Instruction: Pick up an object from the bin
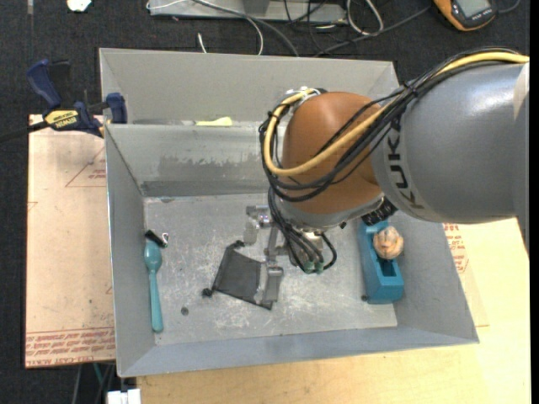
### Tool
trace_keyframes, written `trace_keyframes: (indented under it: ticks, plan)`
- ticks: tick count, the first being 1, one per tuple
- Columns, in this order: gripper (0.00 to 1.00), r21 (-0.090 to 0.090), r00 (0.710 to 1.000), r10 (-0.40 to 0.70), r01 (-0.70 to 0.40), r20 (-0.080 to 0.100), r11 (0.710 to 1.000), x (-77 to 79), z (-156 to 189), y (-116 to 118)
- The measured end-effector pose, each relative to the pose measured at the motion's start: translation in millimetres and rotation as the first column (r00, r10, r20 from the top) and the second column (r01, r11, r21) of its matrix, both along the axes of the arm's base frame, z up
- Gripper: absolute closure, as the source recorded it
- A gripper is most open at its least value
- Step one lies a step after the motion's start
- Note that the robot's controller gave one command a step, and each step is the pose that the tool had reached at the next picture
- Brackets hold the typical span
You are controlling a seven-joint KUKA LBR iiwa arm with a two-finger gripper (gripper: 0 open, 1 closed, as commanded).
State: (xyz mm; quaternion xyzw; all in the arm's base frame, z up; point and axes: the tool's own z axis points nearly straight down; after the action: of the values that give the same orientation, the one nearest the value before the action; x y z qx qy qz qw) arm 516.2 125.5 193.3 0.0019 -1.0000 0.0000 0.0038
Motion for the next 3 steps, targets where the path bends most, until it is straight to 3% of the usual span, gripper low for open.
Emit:
trace_keyframes:
  ticks: [1, 2, 3]
  plan:
    - [0.00, 0.001, 1.000, -0.003, 0.003, 0.008, 1.000, 1.7, 5, -1]
    - [0.00, 0.002, 0.999, 0.047, -0.047, 0.013, 0.999, 16.9, -59, 10]
    - [0.00, 0.004, 0.996, 0.087, -0.088, 0.018, 0.996, 3.2, -124, -22]
